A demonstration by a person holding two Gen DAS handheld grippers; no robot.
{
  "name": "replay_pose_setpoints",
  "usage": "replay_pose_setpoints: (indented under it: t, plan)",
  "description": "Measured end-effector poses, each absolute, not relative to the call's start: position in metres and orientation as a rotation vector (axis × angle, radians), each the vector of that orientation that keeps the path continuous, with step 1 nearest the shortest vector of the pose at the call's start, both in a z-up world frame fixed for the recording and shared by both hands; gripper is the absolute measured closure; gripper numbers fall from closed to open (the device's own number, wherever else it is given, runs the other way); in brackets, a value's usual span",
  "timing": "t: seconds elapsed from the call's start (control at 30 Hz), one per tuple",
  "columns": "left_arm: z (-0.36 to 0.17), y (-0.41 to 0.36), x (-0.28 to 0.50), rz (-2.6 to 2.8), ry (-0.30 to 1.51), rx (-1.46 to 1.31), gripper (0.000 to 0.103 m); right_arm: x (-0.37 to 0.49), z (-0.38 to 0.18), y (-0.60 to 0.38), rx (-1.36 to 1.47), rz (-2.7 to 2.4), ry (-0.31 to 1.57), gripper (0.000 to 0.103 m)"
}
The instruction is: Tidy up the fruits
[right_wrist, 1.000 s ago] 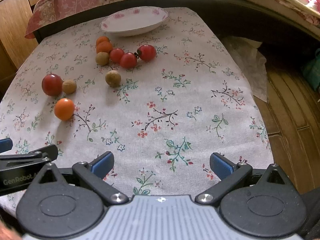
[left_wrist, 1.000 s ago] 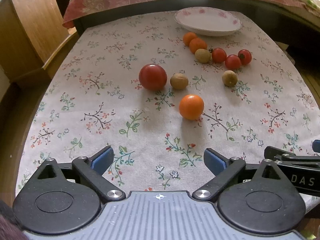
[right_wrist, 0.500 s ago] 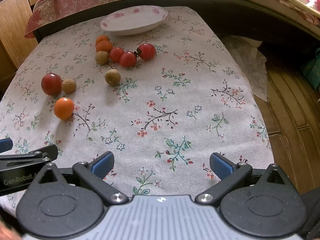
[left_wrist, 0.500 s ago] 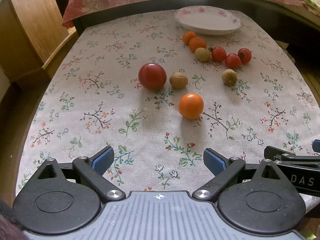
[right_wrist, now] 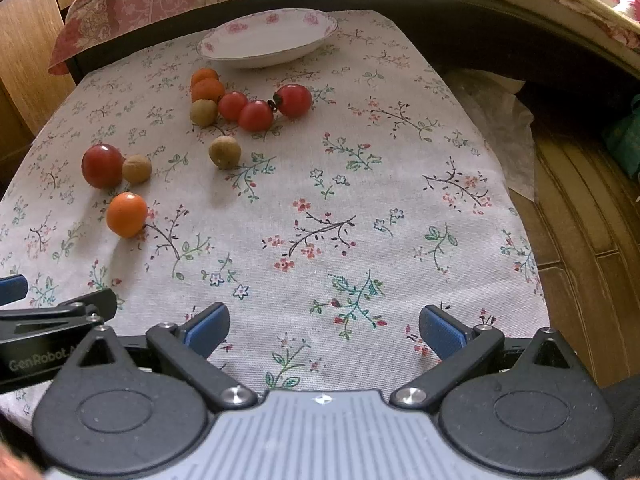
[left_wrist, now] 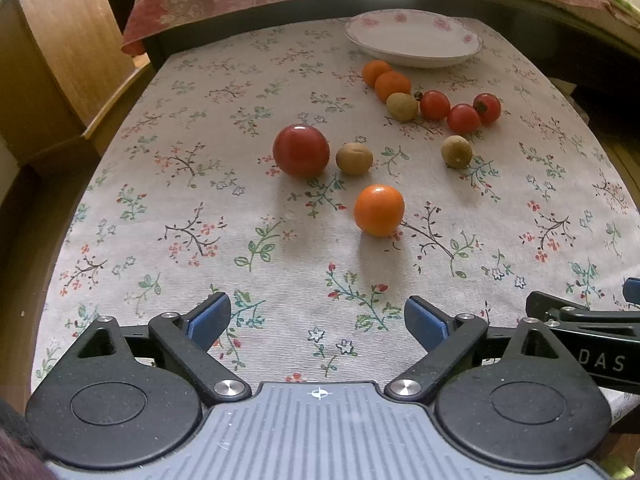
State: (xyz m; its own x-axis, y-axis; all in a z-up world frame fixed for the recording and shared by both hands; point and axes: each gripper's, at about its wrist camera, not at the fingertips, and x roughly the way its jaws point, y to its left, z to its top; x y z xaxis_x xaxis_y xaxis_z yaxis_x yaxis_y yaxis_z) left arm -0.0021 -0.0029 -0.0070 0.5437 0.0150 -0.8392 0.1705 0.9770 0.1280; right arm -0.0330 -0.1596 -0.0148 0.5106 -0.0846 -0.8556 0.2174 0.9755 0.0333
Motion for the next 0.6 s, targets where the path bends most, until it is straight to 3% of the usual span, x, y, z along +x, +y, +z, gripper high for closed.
replay_pose_setpoints:
  t: [0.6]
  plan:
    - [-0.005, -0.0071, 0.0005, -0.096, 0.982, 0.236, 0.008, -0.0315, -0.0153, -0.1598, 0.149, -0.181, 1.027, 0.003]
